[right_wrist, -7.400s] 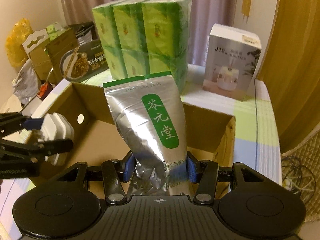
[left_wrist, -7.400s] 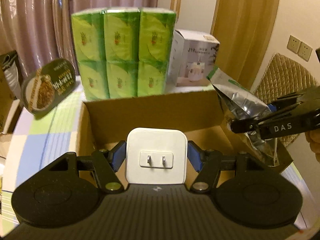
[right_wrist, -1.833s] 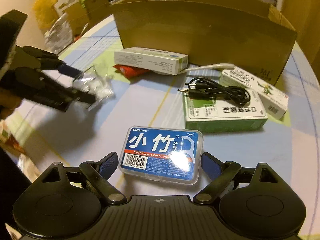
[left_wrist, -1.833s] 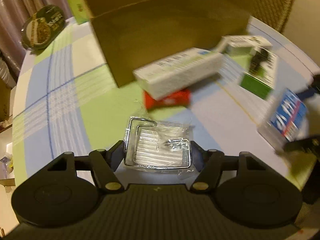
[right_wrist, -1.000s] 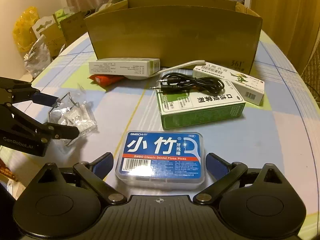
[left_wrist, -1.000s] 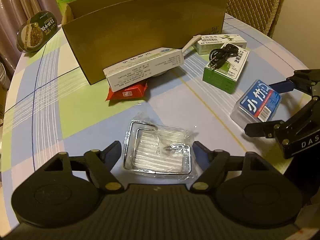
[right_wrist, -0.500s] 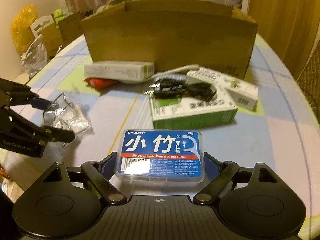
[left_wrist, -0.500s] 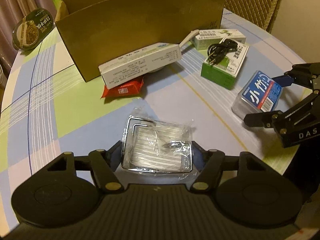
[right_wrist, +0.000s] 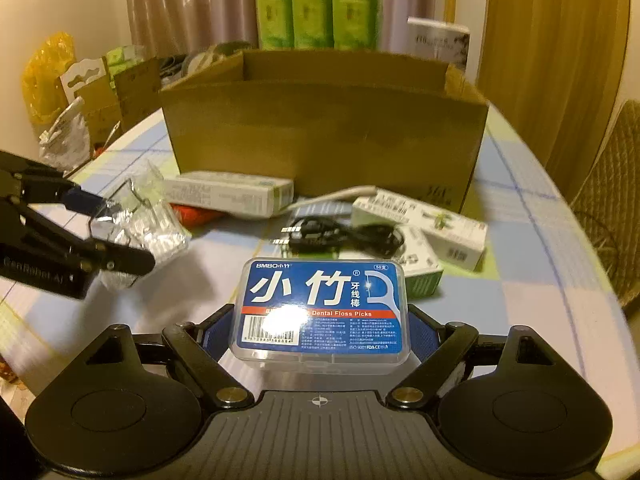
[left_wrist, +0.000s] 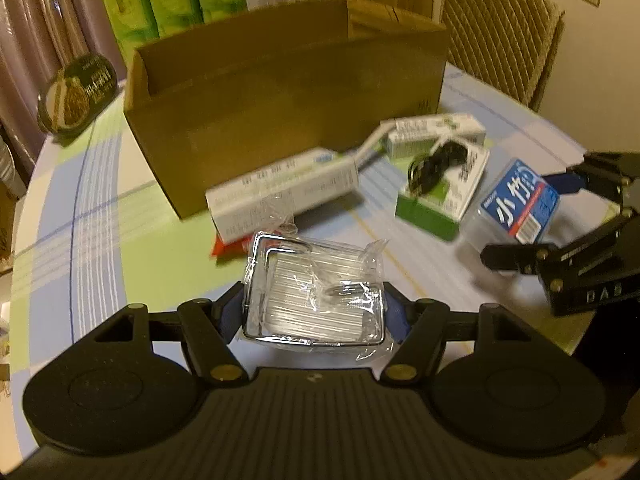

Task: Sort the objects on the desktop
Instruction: 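Lift bagged rack with left tool while right tool carries floss box toward box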

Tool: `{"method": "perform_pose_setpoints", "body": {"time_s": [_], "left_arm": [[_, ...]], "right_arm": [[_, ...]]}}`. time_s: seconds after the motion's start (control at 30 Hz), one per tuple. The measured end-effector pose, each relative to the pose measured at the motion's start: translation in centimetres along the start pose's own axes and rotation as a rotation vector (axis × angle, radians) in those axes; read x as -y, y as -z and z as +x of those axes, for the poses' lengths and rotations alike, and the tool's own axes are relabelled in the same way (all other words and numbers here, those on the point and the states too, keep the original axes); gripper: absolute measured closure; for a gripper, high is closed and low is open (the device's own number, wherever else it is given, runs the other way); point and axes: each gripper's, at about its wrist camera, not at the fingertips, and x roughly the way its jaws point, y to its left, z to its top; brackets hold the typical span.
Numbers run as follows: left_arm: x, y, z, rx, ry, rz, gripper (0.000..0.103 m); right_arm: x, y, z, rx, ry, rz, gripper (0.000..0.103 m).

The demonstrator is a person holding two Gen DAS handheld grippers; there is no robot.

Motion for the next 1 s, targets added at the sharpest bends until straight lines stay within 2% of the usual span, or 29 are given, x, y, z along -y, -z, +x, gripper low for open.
{"method": "perform_pose_setpoints", "body": {"time_s": [0.3, 0.63, 0.77, 1.0], "left_arm": [[0.0, -3.7, -1.7, 0.112, -0.018, -0.02, 0.038], [-0.1, -9.6, -2.6, 0.235, -0.041, -0.017, 0.038], [-0.8, -12.2, -2.0, 0.263, -0.058, -0.034, 0.038], [-4.4, -15.7, 0.4, 0.28, -0.122, -0.114, 0.038]], "right_arm": [[1.4, -2.6, -1.6, 0.076, 0.025, 0.007, 0.019], [4.5, -8.9, -2.6, 0.204, 0.076, -0.047, 0.019], [5.8, -12.0, -1.8, 0.238, 0.069, -0.063, 0.019], [7.3, -16.5, 2.6, 0.231, 0.033, -0.085, 0.019]]}}
